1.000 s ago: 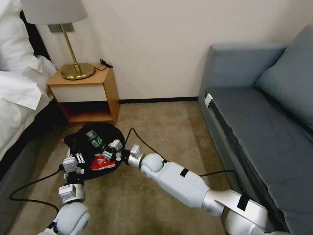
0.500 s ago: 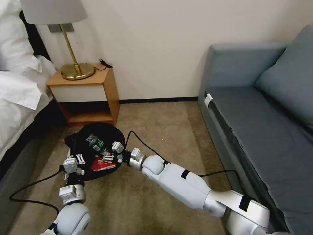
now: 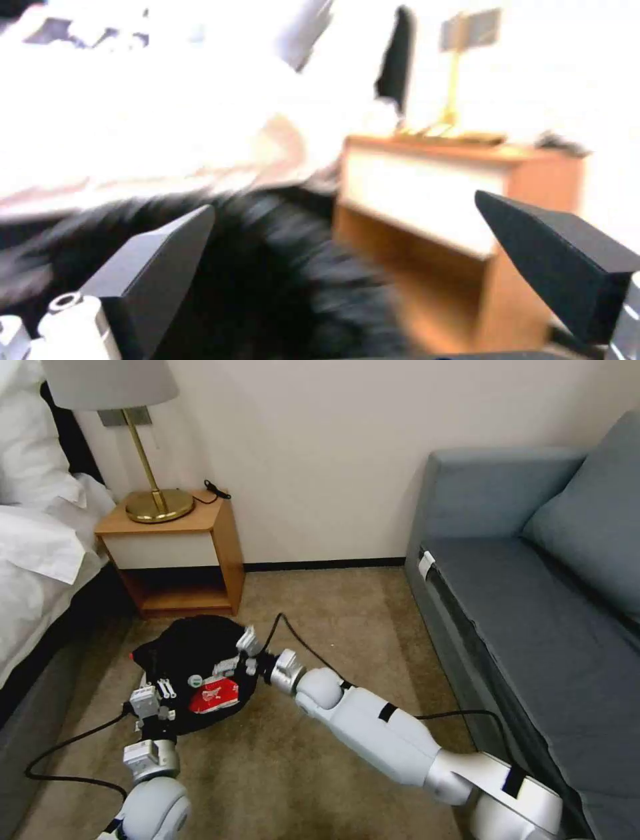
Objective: Pick up the trash bin, then pick up the garbage on the floor and place it into the trash bin.
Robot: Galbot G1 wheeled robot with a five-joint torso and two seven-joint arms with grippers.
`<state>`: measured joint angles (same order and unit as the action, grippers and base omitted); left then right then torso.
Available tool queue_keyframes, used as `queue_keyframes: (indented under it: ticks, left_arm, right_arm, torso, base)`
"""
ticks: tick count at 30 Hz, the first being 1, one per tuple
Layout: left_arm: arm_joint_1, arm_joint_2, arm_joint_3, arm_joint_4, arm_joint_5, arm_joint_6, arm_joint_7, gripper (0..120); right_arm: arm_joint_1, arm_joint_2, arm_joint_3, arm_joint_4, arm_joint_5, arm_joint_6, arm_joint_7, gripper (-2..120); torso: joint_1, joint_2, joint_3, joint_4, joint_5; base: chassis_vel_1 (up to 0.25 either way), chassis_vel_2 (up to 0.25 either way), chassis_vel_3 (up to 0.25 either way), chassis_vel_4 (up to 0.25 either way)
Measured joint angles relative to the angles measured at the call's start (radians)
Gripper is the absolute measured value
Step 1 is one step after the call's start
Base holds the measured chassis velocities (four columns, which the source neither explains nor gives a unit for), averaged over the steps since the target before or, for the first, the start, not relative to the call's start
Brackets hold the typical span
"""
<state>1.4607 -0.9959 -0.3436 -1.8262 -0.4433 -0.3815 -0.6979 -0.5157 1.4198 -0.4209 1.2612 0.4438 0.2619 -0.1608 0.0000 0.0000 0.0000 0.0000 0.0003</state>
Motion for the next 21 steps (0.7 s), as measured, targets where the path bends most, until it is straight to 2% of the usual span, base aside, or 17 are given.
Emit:
queue_keyframes:
  ticks: [5, 7, 10, 12, 13, 15, 17, 21]
  left_arm:
    - [-0.023, -0.034, -0.005, -0.014, -0.107, -0.022, 0.014, 7]
    - [-0.038, -0.069, -0.005, -0.034, -0.204, -0.041, 0.032, 7]
    - [-0.052, -0.091, -0.001, -0.025, -0.25, -0.061, 0.045, 7]
    - [-0.078, -0.116, 0.005, 0.017, -0.318, -0.088, 0.061, 7]
    - [-0.078, -0.116, 0.005, 0.017, -0.318, -0.088, 0.061, 7]
    - [-0.114, -0.131, 0.007, 0.07, -0.412, -0.089, 0.061, 7]
    - [-0.141, -0.136, 0.009, 0.121, -0.434, -0.089, 0.06, 7]
    - [-0.175, -0.138, 0.02, 0.173, -0.471, -0.081, 0.058, 7]
  right_arm:
    - [-0.008, -0.052, 0.103, 0.048, 0.045, -0.007, -0.002, 100]
    - [-0.025, -0.073, 0.162, 0.057, 0.063, -0.009, -0.01, 100]
    - [-0.037, -0.087, 0.196, 0.057, 0.072, -0.009, -0.017, 100]
    - [-0.057, -0.113, 0.233, 0.057, 0.075, -0.006, -0.035, 100]
    - [-0.057, -0.113, 0.233, 0.057, 0.075, -0.006, -0.035, 100]
    - [-0.077, -0.139, 0.255, 0.059, 0.075, -0.001, -0.055, 100]
    - [-0.093, -0.15, 0.267, 0.061, 0.075, 0.003, -0.067, 100]
    - [-0.113, -0.162, 0.283, 0.063, 0.073, 0.01, -0.09, 100]
  torso:
    - [0.0, 0.0, 0.0, -0.0001, 0.0]
    - [0.0, 0.0, 0.0, 0.0, 0.0002]
    - [0.0, 0.0, 0.0, -0.0001, 0.0001]
    - [0.0, 0.0, 0.0, -0.0004, 0.0]
    - [0.0, 0.0, 0.0, -0.0004, 0.0]
    - [0.0, 0.0, 0.0, -0.0001, 0.0]
    - [0.0, 0.0, 0.0, -0.0001, 0.0001]
    - [0.0, 0.0, 0.0, 0.0, -0.0001]
  base:
    - [0.0, 0.0, 0.0, 0.0]
    - [0.0, 0.0, 0.0, 0.0]
    - [0.0, 0.0, 0.0, 0.0]
    - [0.0, 0.0, 0.0, 0.0]
    - [0.0, 0.0, 0.0, 0.0]
    - [0.0, 0.0, 0.0, 0.0]
    - [0.0, 0.0, 0.0, 0.0]
    - [0.0, 0.0, 0.0, 0.0]
